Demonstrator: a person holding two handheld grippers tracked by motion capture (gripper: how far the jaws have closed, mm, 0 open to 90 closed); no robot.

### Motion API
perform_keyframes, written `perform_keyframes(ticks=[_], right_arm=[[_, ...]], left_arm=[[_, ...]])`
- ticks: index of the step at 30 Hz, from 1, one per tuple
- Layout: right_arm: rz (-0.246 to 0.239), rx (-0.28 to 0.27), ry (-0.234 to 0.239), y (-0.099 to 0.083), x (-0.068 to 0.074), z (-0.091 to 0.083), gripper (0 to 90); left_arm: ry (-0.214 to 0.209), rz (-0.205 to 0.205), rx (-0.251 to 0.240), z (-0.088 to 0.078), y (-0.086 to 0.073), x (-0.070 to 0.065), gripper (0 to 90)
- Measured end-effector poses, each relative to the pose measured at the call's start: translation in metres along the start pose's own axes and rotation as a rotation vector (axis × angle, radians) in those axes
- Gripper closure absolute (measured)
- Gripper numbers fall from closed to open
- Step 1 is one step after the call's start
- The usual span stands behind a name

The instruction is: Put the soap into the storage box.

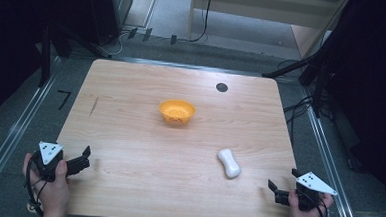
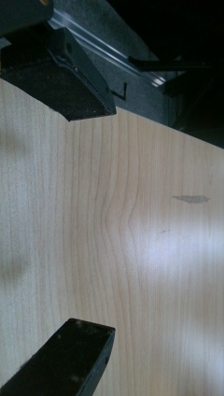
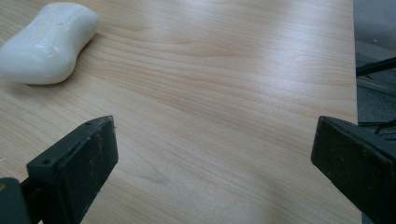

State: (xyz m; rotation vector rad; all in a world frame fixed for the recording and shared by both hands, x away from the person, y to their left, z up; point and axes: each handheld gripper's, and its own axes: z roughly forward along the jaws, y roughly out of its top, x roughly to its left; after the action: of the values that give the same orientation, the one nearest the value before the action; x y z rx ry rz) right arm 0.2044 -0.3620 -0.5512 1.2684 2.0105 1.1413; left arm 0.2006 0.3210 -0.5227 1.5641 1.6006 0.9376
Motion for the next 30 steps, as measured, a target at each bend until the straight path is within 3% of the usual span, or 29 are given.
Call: perform_keyframes(ticks=[4,6,9,14,20,30], right_arm=[[-0.001,0.008,-0.002,0.0003,-0.0001,0.0008,1.0],[-0.012,0.031,-0.007,0.0011,0.0012,0.0025,1.0],[-0.007,0.037,-0.015,0.0013,0.0014,0.0031,1.0],[0.013,0.025,-0.008,0.0009,-0.0007,0.0023,1.0],[-0.005,0.058,0.000,0.0019,0.0009,0.0047,0.9],[0.008,0.058,0.016,0.0017,-0.0001,0.0043,0.0]], left_arm=[[0.020,-0.025,-0.016,-0.0003,0.0002,0.0010,0.0],[0.105,-0.047,-0.065,-0.0023,-0.0010,-0.0008,3.0],[0.094,-0.042,-0.065,-0.0023,-0.0009,-0.0008,5.7],[0.001,-0.021,-0.043,-0.0019,-0.0006,0.0007,5.4],[0.018,0.003,-0.022,0.0002,0.0003,-0.0022,5.5],[0.017,0.001,-0.019,0.0002,0.0004,-0.0022,5.5]])
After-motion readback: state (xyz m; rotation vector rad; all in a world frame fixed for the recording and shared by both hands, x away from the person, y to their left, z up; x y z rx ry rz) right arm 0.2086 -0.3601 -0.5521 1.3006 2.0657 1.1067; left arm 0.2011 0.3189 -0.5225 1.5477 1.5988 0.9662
